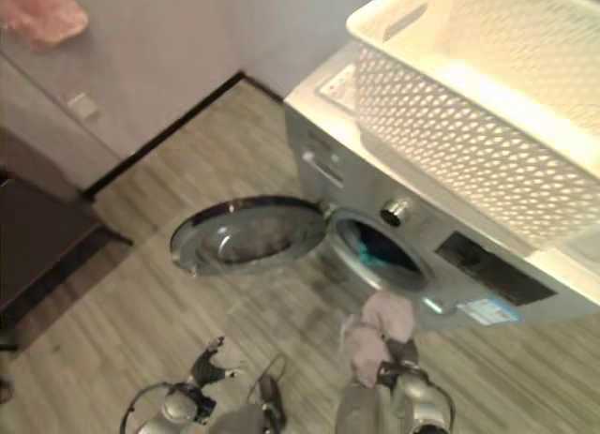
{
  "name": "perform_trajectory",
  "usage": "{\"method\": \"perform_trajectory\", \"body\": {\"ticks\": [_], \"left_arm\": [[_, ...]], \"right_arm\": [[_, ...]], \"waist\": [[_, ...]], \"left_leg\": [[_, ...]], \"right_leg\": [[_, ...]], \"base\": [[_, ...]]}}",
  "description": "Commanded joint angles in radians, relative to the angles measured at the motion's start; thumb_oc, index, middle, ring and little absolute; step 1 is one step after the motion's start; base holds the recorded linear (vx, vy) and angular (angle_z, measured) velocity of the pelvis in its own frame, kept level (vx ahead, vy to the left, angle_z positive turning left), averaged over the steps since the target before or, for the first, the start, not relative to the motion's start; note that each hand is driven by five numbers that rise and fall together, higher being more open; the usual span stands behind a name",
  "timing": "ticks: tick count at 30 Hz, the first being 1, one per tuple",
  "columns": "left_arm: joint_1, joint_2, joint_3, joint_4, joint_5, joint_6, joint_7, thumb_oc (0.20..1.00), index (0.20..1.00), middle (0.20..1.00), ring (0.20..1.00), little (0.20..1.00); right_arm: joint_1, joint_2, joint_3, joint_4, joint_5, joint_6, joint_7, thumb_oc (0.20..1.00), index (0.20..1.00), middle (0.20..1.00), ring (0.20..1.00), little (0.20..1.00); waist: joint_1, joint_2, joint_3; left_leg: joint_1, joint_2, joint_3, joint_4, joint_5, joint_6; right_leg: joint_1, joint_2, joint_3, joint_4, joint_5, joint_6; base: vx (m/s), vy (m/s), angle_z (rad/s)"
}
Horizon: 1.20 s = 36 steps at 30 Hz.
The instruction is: Grab the laundry basket,head to the washer,open it,put in the laundry and shut it.
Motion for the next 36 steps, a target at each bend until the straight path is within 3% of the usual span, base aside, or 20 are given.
{"method": "perform_trajectory", "body": {"ticks": [1, 2, 6, 9, 13, 20, 24, 31, 35, 36], "left_arm": [[-0.021, 0.000, -0.032, 0.010, -0.058, -0.057, 0.064, 1.000, 1.000, 1.000, 1.000, 1.000], [-0.024, -0.001, -0.033, 0.011, -0.058, -0.058, 0.065, 1.000, 1.000, 1.000, 1.000, 1.000], [-0.061, -0.043, -0.096, 0.025, -0.094, -0.074, 0.088, 1.000, 1.000, 1.000, 1.000, 1.000], [-0.073, -0.046, -0.108, 0.015, -0.104, -0.077, 0.092, 1.000, 1.000, 1.000, 1.000, 1.000], [-0.109, -0.047, -0.164, -0.046, -0.130, -0.101, 0.103, 1.000, 1.000, 1.000, 1.000, 1.000], [-0.130, -0.029, -0.210, -0.123, -0.109, -0.102, 0.098, 1.000, 1.000, 1.000, 1.000, 1.000], [-0.139, -0.023, -0.221, -0.129, -0.103, -0.097, 0.093, 1.000, 1.000, 1.000, 1.000, 1.000], [-0.153, -0.020, -0.232, -0.131, -0.112, -0.091, 0.080, 1.000, 1.000, 1.000, 1.000, 1.000], [-0.159, -0.010, -0.247, -0.160, -0.129, -0.093, 0.072, 1.000, 1.000, 1.000, 1.000, 1.000], [-0.161, -0.001, -0.252, -0.184, -0.135, -0.094, 0.065, 1.000, 1.000, 1.000, 1.000, 1.000]], "right_arm": [[-0.089, 0.027, -0.022, 0.069, 0.128, -0.080, -0.074, 0.200, 0.200, 0.200, 0.200, 0.200], [-0.092, 0.026, -0.024, 0.072, 0.128, -0.081, -0.073, 0.200, 0.200, 0.200, 0.200, 0.200], [-0.259, 0.011, -0.077, 0.194, 0.184, -0.110, -0.137, 0.200, 0.200, 0.200, 0.200, 0.200], [-0.288, 0.002, -0.088, 0.207, 0.185, -0.113, -0.148, 0.200, 0.200, 0.200, 0.200, 0.200], [-0.445, -0.064, -0.132, 0.310, 0.176, -0.123, -0.196, 0.200, 0.200, 0.200, 0.200, 0.200], [-0.601, -0.151, -0.175, 0.332, 0.213, -0.162, -0.222, 0.200, 0.200, 0.200, 0.200, 0.200], [-0.698, -0.194, -0.179, 0.334, 0.240, -0.177, -0.218, 0.200, 0.200, 0.200, 0.200, 0.200], [-0.792, -0.200, -0.167, 0.301, 0.311, -0.209, -0.189, 0.200, 0.200, 0.200, 0.200, 0.200], [-0.900, -0.268, -0.201, 0.300, 0.374, -0.251, -0.206, 0.200, 0.200, 0.200, 0.200, 0.200], [-0.946, -0.328, -0.235, 0.289, 0.423, -0.276, -0.218, 0.200, 0.200, 0.200, 0.200, 0.200]], "waist": [[0.007, 0.041, 0.015], [0.008, 0.042, 0.015], [0.022, 0.109, 0.071], [0.027, 0.124, 0.087], [0.038, 0.187, 0.150], [0.064, 0.253, 0.183], [0.087, 0.280, 0.195], [0.111, 0.295, 0.188], [0.135, 0.312, 0.181], [0.143, 0.324, 0.175]], "left_leg": [[-0.131, -0.011, -0.039, 0.146, -0.067, 0.019], [-0.133, -0.011, -0.040, 0.147, -0.067, 0.018], [-0.197, -0.018, -0.021, 0.159, -0.058, 0.015], [-0.217, -0.012, -0.015, 0.174, -0.064, 0.015], [-0.287, -0.010, -0.014, 0.167, -0.040, 0.004], [-0.341, -0.018, -0.016, 0.135, -0.011, -0.005], [-0.366, -0.019, -0.020, 0.118, 0.005, -0.008], [-0.385, -0.015, -0.038, 0.093, 0.022, -0.016], [-0.406, -0.012, -0.058, 0.089, 0.030, -0.022], [-0.414, -0.014, -0.069, 0.083, 0.035, -0.027]], "right_leg": [[-0.076, -0.075, -0.003, 0.026, -0.043, 0.048], [-0.078, -0.075, -0.003, 0.027, -0.043, 0.048], [-0.155, -0.094, 0.001, 0.032, -0.040, 0.052], [-0.177, -0.093, 0.003, 0.043, -0.044, 0.053], [-0.271, -0.104, -0.002, 0.087, -0.048, 0.057], [-0.356, -0.104, 0.007, 0.118, -0.056, 0.059], [-0.406, -0.101, 0.012, 0.151, -0.069, 0.054], [-0.444, -0.087, 0.011, 0.191, -0.093, 0.044], [-0.466, -0.080, 0.007, 0.216, -0.115, 0.041], [-0.477, -0.079, 0.007, 0.230, -0.125, 0.042]], "base": [[-0.07, 0.053, 0.22], [-0.05, 0.057, 0.17], [-0.05, 0.061, 0.06], [-0.04, 0.004, -0.05], [-0.06, -0.033, 0.03], [-0.02, -0.009, 0.03], [-0.01, -0.018, 0.00], [0.01, -0.049, 0.02], [0.01, -0.075, 0.06], [0.00, -0.054, 0.16]]}}
